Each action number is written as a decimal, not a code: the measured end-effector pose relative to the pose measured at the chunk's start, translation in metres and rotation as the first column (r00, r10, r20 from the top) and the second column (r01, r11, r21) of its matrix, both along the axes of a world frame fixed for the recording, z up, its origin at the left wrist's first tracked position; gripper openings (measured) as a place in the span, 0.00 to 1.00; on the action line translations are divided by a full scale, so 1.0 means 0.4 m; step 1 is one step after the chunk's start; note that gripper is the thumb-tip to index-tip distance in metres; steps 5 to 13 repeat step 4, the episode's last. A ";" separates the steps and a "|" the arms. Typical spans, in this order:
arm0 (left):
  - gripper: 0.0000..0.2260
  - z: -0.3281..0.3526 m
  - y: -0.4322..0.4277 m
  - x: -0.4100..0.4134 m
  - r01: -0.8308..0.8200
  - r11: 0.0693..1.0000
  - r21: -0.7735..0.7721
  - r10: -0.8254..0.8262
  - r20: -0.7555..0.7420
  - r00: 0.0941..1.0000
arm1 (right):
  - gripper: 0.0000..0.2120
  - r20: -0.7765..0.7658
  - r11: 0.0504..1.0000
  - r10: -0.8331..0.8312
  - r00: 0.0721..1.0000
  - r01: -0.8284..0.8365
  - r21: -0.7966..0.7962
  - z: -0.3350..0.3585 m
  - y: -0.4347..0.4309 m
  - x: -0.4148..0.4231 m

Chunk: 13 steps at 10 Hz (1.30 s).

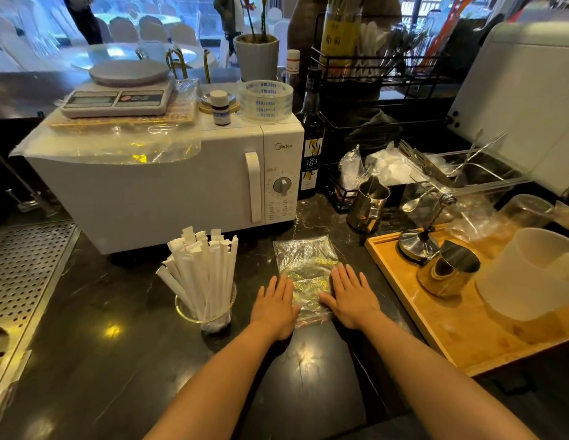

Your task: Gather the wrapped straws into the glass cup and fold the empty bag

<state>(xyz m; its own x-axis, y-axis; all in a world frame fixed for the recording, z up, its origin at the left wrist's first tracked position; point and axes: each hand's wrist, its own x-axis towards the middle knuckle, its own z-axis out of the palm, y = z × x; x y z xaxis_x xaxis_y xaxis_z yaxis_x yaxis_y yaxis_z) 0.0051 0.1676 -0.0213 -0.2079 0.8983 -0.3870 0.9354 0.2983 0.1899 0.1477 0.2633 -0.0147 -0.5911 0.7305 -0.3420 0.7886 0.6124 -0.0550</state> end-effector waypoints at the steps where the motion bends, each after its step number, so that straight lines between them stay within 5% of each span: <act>1: 0.26 0.008 -0.014 0.008 -0.066 0.997 0.042 0.063 0.058 0.996 | 0.34 -0.076 0.999 0.012 0.997 -0.009 0.039 0.011 -0.011 -0.004; 4: 0.26 0.101 -0.055 0.016 -0.061 0.933 0.355 0.018 0.124 0.992 | 0.39 -0.262 0.996 0.061 0.963 -0.043 0.076 0.071 -0.069 -0.045; 13: 0.26 0.101 -0.055 0.016 -0.061 0.933 0.355 0.018 0.124 0.992 | 0.39 -0.262 0.996 0.061 0.963 -0.043 0.076 0.071 -0.069 -0.045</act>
